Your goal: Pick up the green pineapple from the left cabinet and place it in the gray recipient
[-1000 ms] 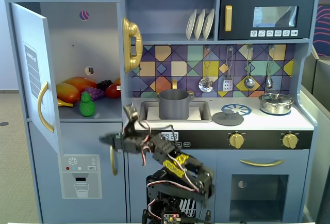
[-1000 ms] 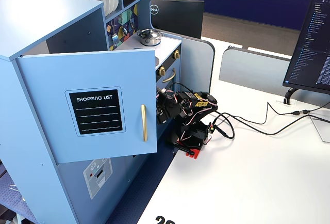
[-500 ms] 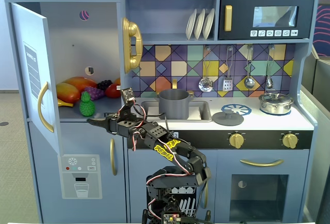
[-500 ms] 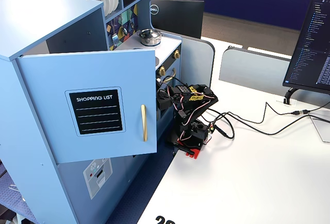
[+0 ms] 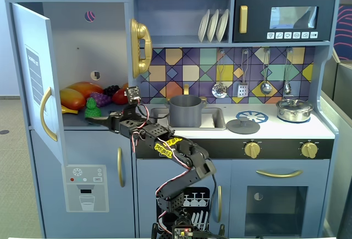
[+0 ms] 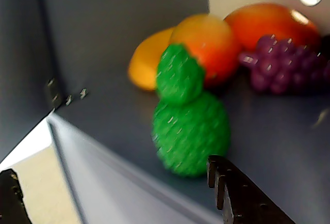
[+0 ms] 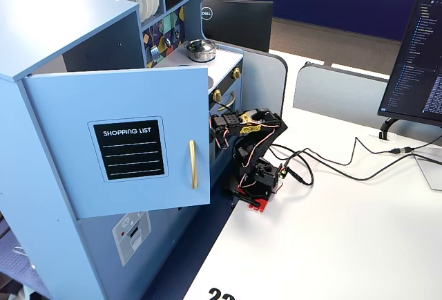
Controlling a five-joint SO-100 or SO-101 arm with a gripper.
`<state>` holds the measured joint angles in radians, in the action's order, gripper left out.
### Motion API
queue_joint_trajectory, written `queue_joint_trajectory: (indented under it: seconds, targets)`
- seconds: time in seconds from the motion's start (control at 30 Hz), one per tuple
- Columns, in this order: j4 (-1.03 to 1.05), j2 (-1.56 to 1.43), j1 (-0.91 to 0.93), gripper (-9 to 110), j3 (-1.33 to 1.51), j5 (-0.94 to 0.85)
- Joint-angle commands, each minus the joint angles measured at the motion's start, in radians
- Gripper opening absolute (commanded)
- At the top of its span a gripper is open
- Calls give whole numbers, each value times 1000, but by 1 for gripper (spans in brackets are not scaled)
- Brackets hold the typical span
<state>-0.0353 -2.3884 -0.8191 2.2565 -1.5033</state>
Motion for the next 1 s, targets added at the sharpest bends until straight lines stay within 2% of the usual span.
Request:
queue_joint_trajectory:
  seconds: [0.0,0.4,0.97]
  targets:
    - [-80,51,18,43,-75,-2]
    - [-276,249,34,43,-121,-61]
    - [-304,479,48,42,-311,-80]
